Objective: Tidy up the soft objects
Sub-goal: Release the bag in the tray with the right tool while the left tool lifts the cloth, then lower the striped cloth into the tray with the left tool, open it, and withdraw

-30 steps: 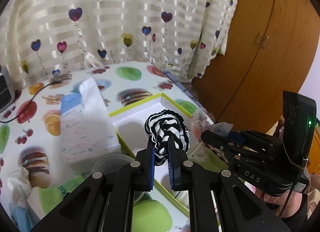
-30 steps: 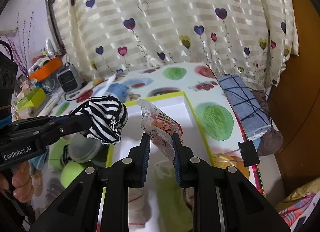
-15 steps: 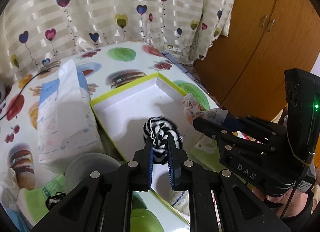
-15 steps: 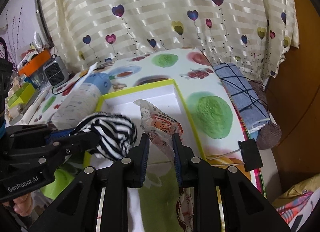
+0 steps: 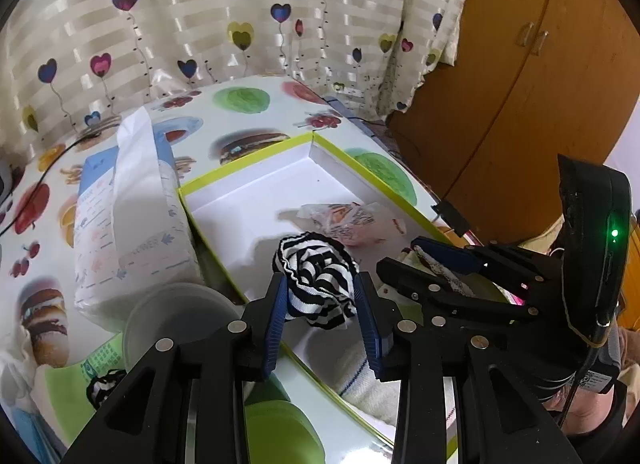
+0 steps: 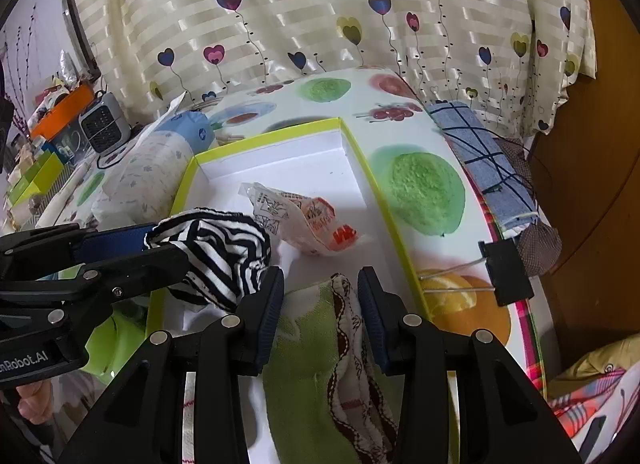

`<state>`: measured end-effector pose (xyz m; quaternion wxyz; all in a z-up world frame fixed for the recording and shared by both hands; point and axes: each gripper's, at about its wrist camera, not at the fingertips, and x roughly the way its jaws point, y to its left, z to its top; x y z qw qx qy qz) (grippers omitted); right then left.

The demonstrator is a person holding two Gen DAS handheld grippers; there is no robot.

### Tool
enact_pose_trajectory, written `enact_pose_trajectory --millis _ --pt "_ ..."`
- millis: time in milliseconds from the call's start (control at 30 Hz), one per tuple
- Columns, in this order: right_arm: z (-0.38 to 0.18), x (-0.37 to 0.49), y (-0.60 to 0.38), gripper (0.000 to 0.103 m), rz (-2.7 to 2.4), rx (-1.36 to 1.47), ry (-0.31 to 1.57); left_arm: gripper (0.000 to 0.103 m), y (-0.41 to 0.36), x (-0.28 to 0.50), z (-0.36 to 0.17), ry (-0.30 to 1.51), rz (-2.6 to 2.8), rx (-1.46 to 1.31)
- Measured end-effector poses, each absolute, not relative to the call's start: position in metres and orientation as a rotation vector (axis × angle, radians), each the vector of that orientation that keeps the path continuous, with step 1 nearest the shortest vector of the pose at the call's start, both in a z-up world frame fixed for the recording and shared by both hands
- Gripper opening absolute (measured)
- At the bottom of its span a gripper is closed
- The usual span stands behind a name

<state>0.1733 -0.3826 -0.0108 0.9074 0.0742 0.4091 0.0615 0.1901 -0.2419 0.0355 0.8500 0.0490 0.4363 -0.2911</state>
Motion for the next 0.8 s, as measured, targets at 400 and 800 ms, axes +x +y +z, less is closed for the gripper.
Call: enact_pose_trajectory --millis 400,800 --pt "-0.017 0.163 -0.374 0.044 0.101 0.184 0.868 0.033 -0.241 0.177 0.043 0.892 -0.616 0.109" --pt "-0.019 0.151 -0.367 0.049 0.078 0.303 0.858 0.033 -0.225 0.161 0.053 0.866 -0.61 0.089"
